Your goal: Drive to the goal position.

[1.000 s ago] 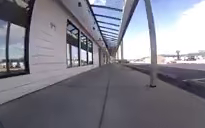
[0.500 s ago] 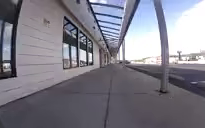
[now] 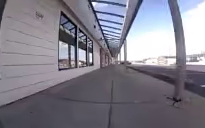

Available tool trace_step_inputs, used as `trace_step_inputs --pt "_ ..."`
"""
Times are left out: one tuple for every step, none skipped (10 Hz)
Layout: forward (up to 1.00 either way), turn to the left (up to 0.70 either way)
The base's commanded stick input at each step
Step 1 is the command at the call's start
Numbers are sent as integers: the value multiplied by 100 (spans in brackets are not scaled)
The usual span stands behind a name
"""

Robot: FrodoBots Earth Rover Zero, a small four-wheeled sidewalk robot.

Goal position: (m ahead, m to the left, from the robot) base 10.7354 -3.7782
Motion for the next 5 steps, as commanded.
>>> trace_step_inputs --pt "85 -13" --pt "85 -7" --pt "85 0" --pt "85 0" --pt "85 0"
